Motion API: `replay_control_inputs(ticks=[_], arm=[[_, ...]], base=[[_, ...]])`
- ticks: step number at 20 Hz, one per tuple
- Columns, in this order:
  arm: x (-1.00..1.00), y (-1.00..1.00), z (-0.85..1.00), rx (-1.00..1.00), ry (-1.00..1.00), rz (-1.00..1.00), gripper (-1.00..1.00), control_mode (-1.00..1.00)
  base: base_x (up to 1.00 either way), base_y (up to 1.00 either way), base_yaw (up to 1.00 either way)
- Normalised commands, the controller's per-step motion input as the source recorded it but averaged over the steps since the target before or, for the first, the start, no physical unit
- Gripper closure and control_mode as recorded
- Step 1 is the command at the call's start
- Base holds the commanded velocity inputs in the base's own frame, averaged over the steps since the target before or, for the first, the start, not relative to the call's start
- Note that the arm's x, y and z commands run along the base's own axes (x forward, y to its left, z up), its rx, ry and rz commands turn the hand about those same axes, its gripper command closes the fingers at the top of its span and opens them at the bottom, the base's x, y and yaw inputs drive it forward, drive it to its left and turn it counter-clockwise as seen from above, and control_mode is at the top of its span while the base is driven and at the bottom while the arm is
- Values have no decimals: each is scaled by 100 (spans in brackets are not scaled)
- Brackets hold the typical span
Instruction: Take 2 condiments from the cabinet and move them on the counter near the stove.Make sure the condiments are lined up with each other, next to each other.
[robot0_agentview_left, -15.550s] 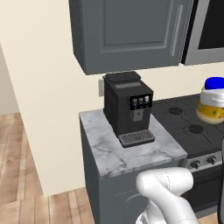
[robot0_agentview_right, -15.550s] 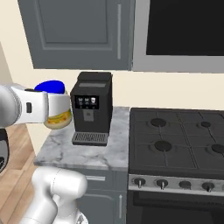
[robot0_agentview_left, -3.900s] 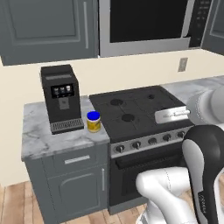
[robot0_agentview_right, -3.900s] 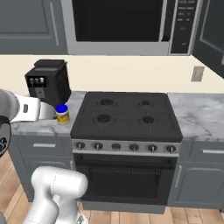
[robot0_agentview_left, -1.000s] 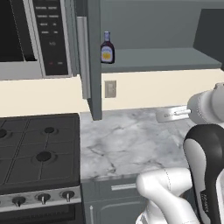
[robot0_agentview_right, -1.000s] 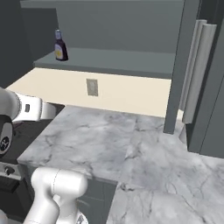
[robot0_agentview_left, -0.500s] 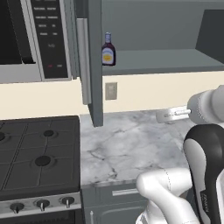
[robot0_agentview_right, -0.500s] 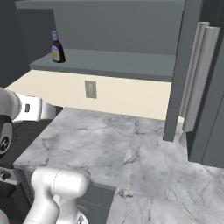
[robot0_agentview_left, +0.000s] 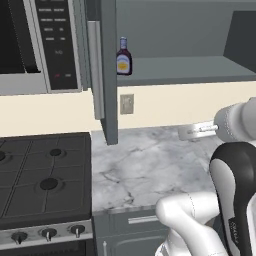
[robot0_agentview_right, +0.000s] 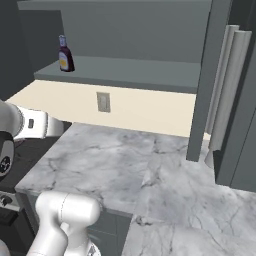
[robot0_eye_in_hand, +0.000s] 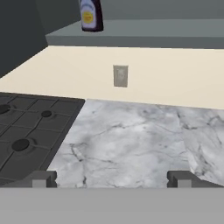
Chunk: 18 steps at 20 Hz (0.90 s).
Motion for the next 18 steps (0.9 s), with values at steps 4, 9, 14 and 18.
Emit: replay_control_inputs(ticks=[4, 9, 14, 18], arm=[[0, 0, 0, 0, 0, 0, -100, 100], [0, -9, 8, 0, -2, 7, -100, -100], [6, 0, 34, 0, -11, 2, -100, -100], [25, 0, 43, 0, -10, 0, -100, -100]], base=[[0, 0, 3], [0, -2, 2], [0, 0, 0], [0, 0, 0]])
